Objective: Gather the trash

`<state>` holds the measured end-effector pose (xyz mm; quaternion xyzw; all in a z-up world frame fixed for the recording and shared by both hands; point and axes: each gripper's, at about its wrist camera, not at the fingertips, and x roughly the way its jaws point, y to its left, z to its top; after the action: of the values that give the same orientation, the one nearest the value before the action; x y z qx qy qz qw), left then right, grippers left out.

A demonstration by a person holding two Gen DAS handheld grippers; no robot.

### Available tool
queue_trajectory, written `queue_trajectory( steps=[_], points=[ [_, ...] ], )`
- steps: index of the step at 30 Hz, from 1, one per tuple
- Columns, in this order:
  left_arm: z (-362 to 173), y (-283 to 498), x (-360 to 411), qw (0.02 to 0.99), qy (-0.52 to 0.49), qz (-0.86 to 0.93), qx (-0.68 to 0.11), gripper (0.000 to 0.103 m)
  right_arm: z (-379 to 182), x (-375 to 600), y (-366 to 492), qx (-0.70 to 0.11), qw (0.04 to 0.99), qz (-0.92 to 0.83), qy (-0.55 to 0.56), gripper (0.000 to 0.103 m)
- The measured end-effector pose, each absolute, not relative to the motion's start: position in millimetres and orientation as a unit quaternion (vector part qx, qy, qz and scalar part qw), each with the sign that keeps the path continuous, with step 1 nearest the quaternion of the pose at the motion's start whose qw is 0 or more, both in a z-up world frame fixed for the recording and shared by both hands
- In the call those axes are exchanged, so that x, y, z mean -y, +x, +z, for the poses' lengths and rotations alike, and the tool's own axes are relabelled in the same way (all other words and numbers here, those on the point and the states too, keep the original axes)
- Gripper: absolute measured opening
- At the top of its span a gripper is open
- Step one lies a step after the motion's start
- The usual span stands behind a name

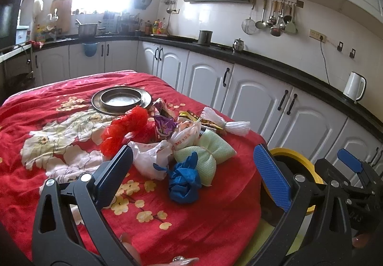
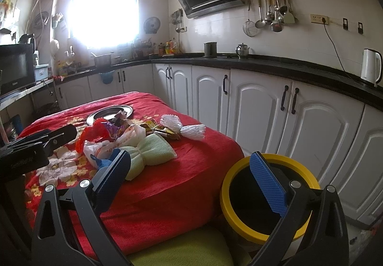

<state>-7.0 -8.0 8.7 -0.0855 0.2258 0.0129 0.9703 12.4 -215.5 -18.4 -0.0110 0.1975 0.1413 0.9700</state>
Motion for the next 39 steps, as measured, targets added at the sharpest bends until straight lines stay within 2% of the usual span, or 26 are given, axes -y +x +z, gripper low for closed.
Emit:
queue_trajectory(
  steps=[25,39],
  points=[
    [-9,23,-88,0.957,-0.107,0.11,-0.247,0.093,-37,105,40,-0.271,0.907,0.308,-0.095,0.097],
    [-45,94,-135,0.931,-0.092,0.111,-0.335,0.093,-67,60,78,-0.331,0.878,0.327,-0.109,0.07]
  ],
)
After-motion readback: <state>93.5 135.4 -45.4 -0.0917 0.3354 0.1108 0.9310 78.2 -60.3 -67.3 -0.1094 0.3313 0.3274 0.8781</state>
